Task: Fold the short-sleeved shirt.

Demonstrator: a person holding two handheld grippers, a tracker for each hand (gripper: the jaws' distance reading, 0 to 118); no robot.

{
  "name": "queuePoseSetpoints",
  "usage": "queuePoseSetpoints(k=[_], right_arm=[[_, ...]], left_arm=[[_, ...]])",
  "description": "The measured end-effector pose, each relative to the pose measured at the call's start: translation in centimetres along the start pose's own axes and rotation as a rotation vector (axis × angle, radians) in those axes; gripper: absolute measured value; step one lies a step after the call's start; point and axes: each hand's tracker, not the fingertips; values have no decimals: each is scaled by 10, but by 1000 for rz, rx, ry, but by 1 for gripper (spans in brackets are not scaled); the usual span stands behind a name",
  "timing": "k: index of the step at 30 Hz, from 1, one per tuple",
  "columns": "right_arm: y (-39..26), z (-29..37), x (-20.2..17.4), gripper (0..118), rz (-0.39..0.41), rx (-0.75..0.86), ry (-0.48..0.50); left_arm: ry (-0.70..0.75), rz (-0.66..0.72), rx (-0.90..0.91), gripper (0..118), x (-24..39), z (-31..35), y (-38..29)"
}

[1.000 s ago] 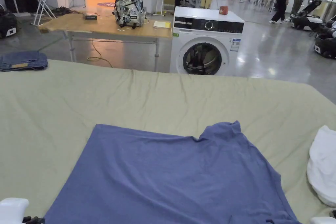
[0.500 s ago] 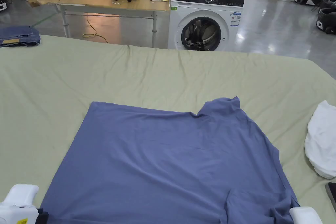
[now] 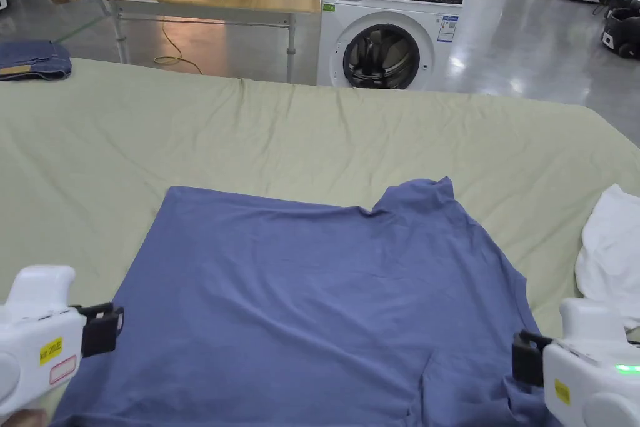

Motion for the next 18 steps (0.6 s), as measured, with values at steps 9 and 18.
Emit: queuePoseSetpoints(k=[9,18], right_arm=[[14,1,-40,0,-139,237,137],[14,2,-63,0,-93,254,137]], left_arm=[[-43,-52,222,0,63,-1,23],[-27,-78,140,0,63,1,24]])
